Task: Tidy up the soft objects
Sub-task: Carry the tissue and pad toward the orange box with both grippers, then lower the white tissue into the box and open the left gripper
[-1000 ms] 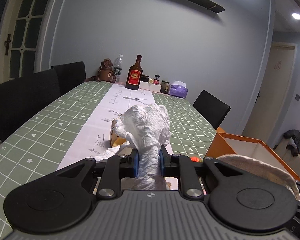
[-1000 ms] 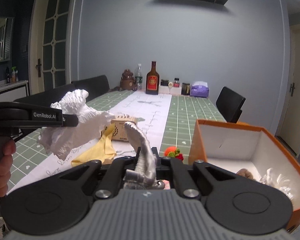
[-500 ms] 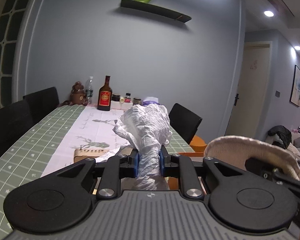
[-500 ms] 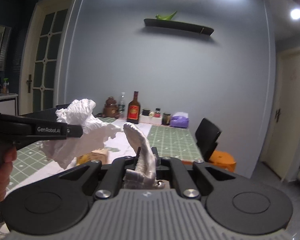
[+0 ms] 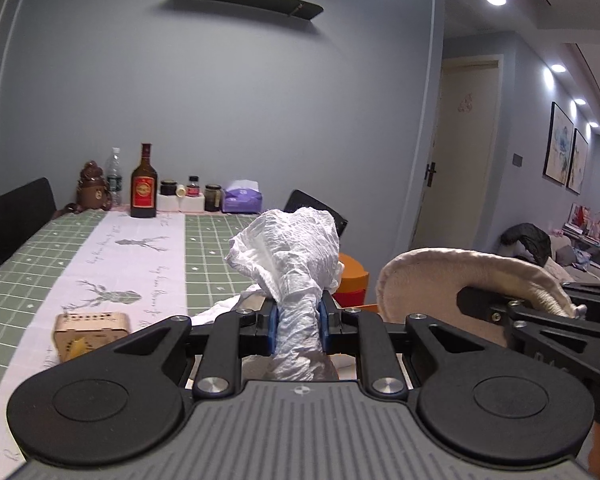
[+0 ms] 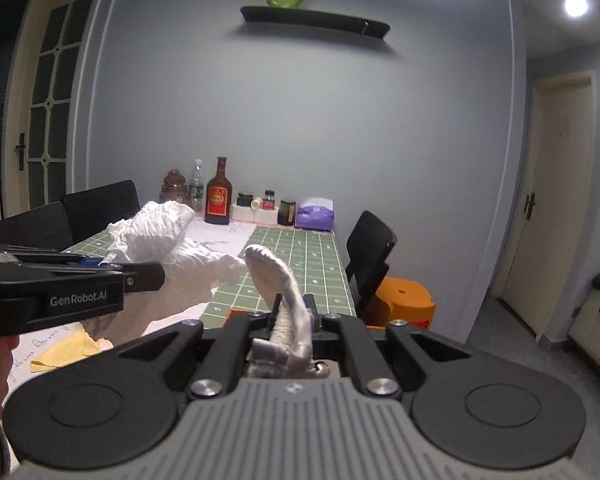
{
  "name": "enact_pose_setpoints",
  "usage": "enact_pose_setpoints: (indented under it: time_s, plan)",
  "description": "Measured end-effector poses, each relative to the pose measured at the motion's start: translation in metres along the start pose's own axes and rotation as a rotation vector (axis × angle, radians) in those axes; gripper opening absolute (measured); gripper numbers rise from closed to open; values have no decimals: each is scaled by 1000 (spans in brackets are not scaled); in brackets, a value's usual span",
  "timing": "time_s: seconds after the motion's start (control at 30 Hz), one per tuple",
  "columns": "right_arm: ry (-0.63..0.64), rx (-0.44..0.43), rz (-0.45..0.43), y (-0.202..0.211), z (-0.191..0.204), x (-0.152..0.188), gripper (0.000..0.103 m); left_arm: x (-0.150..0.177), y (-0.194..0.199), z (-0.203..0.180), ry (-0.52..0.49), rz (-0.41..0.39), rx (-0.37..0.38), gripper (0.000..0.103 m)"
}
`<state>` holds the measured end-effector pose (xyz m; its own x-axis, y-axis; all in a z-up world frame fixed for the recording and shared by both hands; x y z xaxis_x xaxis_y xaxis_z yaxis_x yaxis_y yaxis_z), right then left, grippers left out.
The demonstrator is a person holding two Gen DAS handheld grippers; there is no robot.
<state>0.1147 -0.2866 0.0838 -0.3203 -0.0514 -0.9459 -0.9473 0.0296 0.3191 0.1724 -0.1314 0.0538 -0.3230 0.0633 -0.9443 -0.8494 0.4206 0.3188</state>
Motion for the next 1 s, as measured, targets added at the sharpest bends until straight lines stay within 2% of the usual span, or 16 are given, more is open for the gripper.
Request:
enact_pose_setpoints:
  time_s: [0.17,0.53,0.6,0.63,0.67,0.73,0.93,1.0]
  plan:
    - [-25,53,47,-26,-23,0,4,1,-25,-19,27,55,62,22]
    - [-73,117,125,-57,-61,12,4,33,-93,-51,-8,185,13,22]
    - [-71,119,128,-59,-63,12,4,36,-105,-51,10,258,55,22]
    - [-70,120,130,-60,-64,12,4,37,-108,-48,54,267,86,22]
    - [-68,121,131,-62,-65,12,4,37,-110,-46,79,266,91,22]
    - [-65,122,137,-64,-64,13,4,36,-114,-47,55,275,55,22]
    - [-50,116,145,-68,-60,12,4,35,-118,-56,16,275,-35,33]
    - [-47,114,144,-63,-60,13,4,35,-117,-55,22,277,-37,54]
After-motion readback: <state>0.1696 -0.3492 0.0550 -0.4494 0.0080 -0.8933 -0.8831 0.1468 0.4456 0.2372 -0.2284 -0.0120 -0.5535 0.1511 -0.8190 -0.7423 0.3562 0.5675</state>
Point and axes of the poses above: each gripper's, at about its wrist camera, not at the fingertips, and y roughly against the way its jaws point, z to its left, x to its underside, the point moved 3 cm from there along -y, roughly the way its jaws point, and after that the axes turned 4 degrees about -y, right-handed, at the moved point
